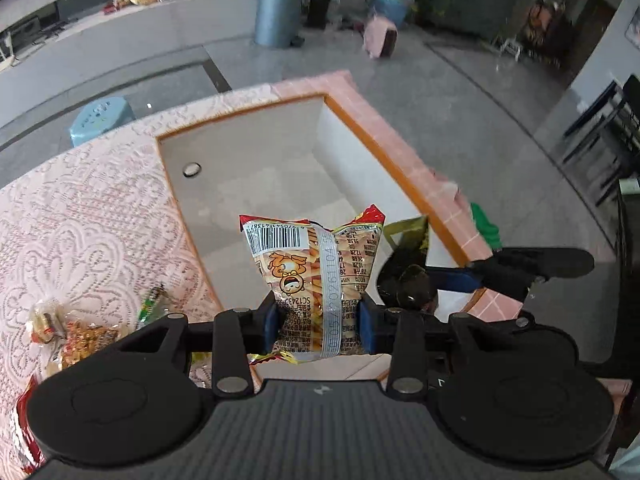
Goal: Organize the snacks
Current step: 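Carry both snacks over the orange box and open both tools to drop them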
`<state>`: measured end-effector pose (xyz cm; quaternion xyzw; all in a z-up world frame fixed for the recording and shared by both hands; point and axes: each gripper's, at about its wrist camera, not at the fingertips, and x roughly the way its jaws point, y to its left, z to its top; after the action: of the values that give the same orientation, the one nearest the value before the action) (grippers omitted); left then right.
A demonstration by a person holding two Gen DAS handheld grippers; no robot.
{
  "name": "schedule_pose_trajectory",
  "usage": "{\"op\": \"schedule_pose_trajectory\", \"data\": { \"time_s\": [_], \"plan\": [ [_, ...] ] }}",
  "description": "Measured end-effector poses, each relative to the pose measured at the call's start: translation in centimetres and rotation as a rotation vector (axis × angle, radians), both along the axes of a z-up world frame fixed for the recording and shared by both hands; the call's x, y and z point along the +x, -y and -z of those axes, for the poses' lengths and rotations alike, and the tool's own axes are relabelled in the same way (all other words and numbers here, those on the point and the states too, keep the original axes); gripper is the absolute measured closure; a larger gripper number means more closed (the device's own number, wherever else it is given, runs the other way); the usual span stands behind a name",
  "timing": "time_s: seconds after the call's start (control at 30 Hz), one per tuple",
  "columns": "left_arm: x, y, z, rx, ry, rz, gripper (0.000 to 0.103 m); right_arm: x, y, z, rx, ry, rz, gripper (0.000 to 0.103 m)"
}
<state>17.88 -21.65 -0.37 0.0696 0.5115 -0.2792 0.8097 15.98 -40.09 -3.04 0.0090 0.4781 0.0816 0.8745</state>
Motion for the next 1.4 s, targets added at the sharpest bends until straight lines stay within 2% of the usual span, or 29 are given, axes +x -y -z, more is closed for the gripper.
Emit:
{"op": "schedule_pose_trajectory", "data": {
  "time_s": [0.33,0.63,0.87,1.07,1.17,1.4],
  "plan": [
    [1.7,2.7,3.8,0.177,-0.06,0.068,0.059,3.8,0.2,4.2,-0.014,-0.156,-0.097,0.056],
    [2.0,4.0,5.7,0.248,-0.093,0.111,0.059,4.4,0.0,5.8,-0.003,-0.213,-0.105,0.053],
    [2.2,4.0,6.7,0.27,-0.11,0.108,0.058,4.2,-0.2,6.7,0.0,-0.257,-0.075,0.052],
    [1.9,3.8,6.1,0.271,-0.085,0.101,0.05,4.5,-0.3,6.4,-0.016,-0.256,-0.057,0.049],
    [1.7,3.5,5.3,0.266,-0.05,0.091,0.04,4.5,-0.6,6.1,-0.034,-0.261,-0.048,0.049],
    [0.6,1.3,2.4,0.202,0.001,0.061,0.036,4.1,-0.9,4.6,-0.047,-0.261,-0.012,0.04]
  ]
}}
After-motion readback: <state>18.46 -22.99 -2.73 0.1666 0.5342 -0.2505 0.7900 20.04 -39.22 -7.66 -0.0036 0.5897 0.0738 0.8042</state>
